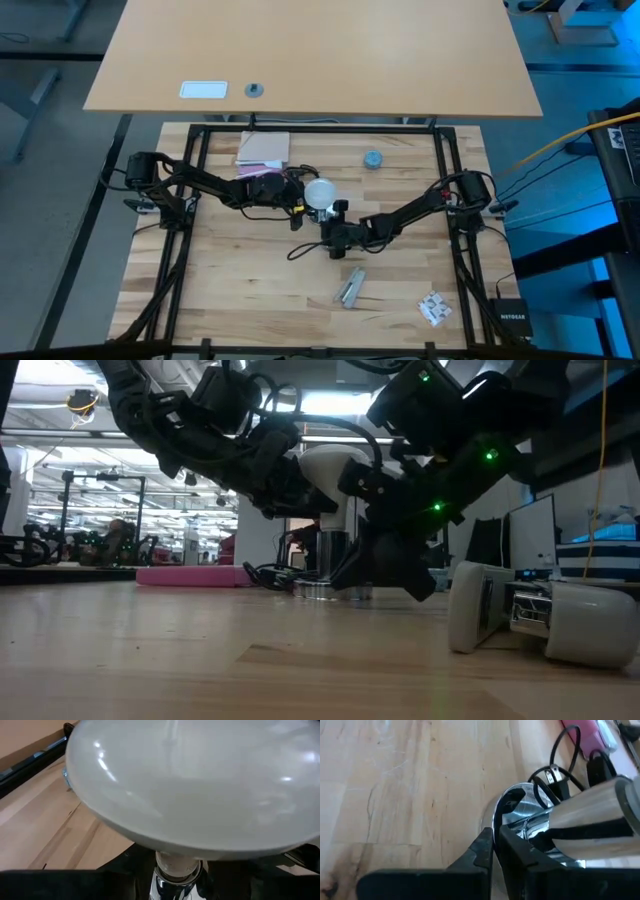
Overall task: Screw lightbulb
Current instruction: Insert light bulb into the lamp
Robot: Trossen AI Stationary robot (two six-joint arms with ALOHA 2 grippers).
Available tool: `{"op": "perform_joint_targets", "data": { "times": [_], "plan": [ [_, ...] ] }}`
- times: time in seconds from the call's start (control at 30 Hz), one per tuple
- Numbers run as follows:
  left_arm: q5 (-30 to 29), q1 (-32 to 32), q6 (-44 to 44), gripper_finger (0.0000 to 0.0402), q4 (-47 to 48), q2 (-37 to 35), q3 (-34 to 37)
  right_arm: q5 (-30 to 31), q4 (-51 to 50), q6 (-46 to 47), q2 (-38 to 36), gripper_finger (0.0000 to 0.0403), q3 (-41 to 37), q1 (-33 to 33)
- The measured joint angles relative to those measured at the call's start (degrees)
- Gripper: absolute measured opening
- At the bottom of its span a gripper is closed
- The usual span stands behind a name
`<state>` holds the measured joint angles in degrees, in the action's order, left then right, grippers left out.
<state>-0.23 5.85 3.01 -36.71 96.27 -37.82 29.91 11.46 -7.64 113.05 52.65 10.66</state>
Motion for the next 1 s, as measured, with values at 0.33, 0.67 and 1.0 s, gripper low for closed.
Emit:
{"op": "perform_joint_targets", "data": {
  "times": [0.33, 0.67, 1.0],
  "plan": [
    [-0.47, 0.07, -0.11, 0.0153, 0.07, 0.0, 0.0, 1.14, -5.07, 6.01, -1.28, 0.0028, -0.2, -0.13],
    [0.65, -0.07, 0.05, 0.0153, 0.07, -0.02, 0.0, 9.39, -14.48, 10.11, -3.91, 0.0027, -0.77, -0.52],
    [0.63, -0.07, 0.2, 0.0153, 0.09, -0.02, 0.0, 9.02, -13.82, 10.62, -3.93, 0.0018, -0.56, -1.03]
  ]
}}
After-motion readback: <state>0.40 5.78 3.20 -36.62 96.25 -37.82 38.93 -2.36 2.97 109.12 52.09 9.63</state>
